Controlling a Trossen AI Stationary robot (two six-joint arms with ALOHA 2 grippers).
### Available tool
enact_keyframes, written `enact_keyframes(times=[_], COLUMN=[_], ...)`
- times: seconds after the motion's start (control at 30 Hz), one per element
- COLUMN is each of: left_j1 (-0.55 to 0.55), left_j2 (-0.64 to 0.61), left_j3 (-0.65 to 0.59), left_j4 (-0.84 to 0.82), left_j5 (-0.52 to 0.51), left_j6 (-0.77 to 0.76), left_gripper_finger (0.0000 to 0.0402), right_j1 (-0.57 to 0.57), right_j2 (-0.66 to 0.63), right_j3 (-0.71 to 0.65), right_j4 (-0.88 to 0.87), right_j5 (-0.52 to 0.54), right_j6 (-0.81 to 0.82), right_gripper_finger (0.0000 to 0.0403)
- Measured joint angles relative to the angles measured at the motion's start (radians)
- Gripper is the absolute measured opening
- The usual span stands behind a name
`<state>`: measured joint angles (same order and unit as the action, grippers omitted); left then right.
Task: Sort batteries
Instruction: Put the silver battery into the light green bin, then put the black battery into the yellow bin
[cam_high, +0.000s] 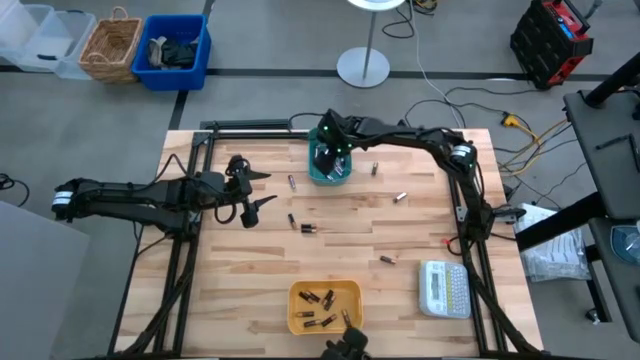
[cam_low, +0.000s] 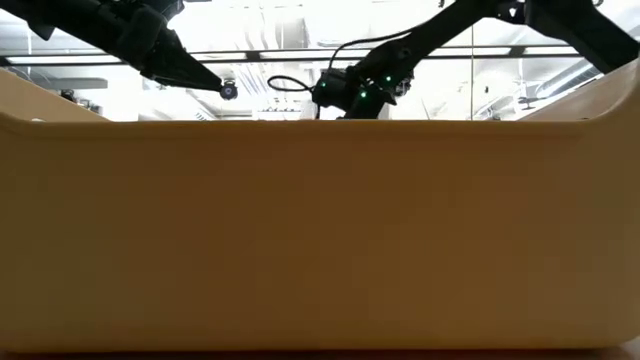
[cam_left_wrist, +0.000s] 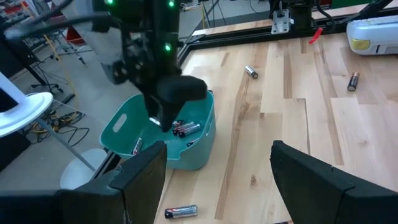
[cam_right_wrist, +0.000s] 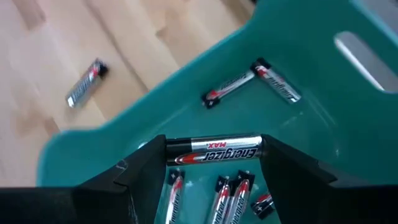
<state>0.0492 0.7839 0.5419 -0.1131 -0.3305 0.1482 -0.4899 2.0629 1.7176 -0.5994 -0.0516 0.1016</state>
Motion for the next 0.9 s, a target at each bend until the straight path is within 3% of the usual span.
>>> enact_keyframes(times=[0.47,0.67,0.9], left_j1=[0.0,0.0,0.0], left_j2=[0.0,0.0,0.0], left_j3=[0.0,0.0,0.0], left_j4=[-0.004,-0.008,-0.008], left_j5=[0.0,0.0,0.0], left_j6=[0.0,0.0,0.0], left_gripper_finger=[0.0263,0.0263,0.0263], right_j1=[0.008,0.008,0.008], right_j2=[0.012,0.011,0.009], right_j3=[-0.003,-0.003,-0.003], right_j4=[-0.091,-0.107,-0.107], right_j5=[0.001,0.001,0.001], right_j6=[-0.432,-0.487,-0.46], right_gripper_finger=[0.024,0.0256,0.0245])
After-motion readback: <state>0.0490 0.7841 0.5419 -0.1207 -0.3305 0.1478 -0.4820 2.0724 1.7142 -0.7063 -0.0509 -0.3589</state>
